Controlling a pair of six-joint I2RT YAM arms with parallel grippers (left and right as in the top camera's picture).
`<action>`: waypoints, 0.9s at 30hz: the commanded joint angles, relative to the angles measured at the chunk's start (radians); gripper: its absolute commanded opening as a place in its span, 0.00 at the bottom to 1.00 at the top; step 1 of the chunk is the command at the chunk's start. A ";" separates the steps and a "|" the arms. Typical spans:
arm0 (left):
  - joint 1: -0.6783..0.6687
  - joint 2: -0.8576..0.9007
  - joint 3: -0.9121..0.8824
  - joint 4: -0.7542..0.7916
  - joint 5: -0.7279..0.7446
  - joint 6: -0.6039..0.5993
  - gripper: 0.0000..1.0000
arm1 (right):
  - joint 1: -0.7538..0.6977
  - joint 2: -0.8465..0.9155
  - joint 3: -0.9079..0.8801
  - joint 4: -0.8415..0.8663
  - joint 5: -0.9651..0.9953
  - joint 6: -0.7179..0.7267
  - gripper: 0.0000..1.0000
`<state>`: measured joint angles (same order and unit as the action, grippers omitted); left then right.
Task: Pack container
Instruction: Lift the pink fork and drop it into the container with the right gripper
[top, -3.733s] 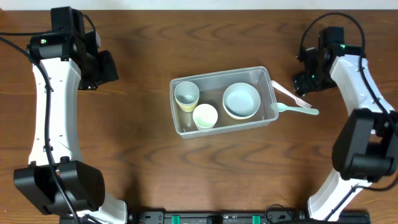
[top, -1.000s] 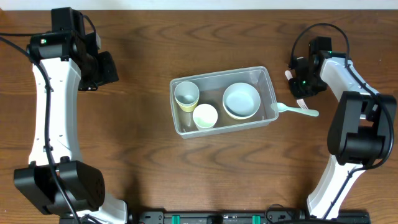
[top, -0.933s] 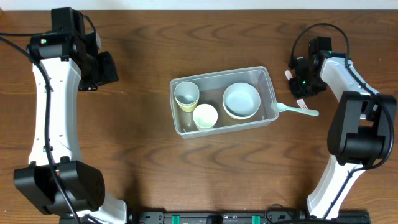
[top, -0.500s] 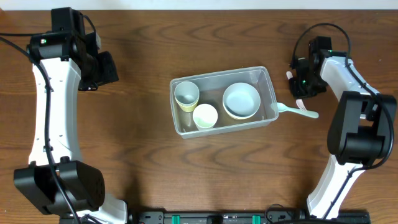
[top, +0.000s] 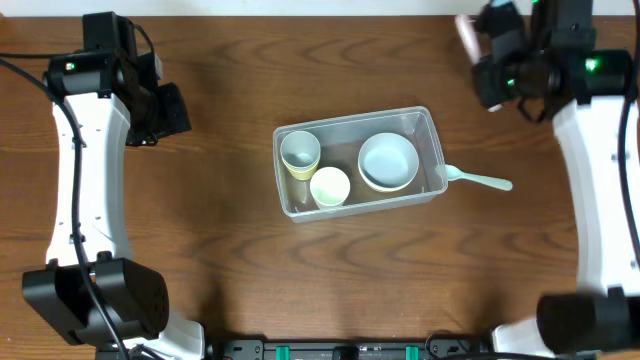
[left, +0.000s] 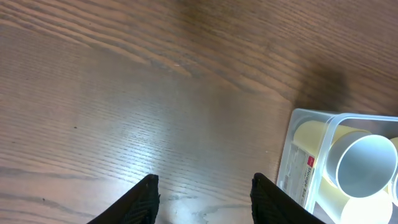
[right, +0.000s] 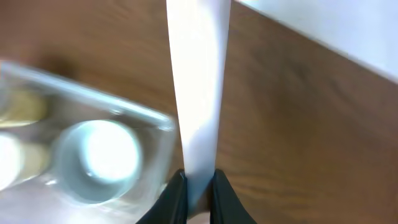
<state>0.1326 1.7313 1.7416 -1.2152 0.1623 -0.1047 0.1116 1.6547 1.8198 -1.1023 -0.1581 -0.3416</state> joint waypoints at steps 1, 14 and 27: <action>-0.001 -0.017 -0.003 -0.005 0.010 -0.001 0.49 | 0.108 0.033 -0.021 -0.067 -0.026 -0.111 0.01; -0.001 -0.017 -0.003 -0.015 0.010 -0.001 0.49 | 0.293 0.053 -0.249 -0.119 0.069 -0.559 0.01; -0.001 -0.017 -0.003 -0.026 0.010 -0.001 0.49 | 0.280 0.053 -0.427 -0.033 0.072 -0.605 0.02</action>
<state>0.1326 1.7313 1.7416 -1.2324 0.1623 -0.1047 0.3916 1.7111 1.3979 -1.1397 -0.0887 -0.9203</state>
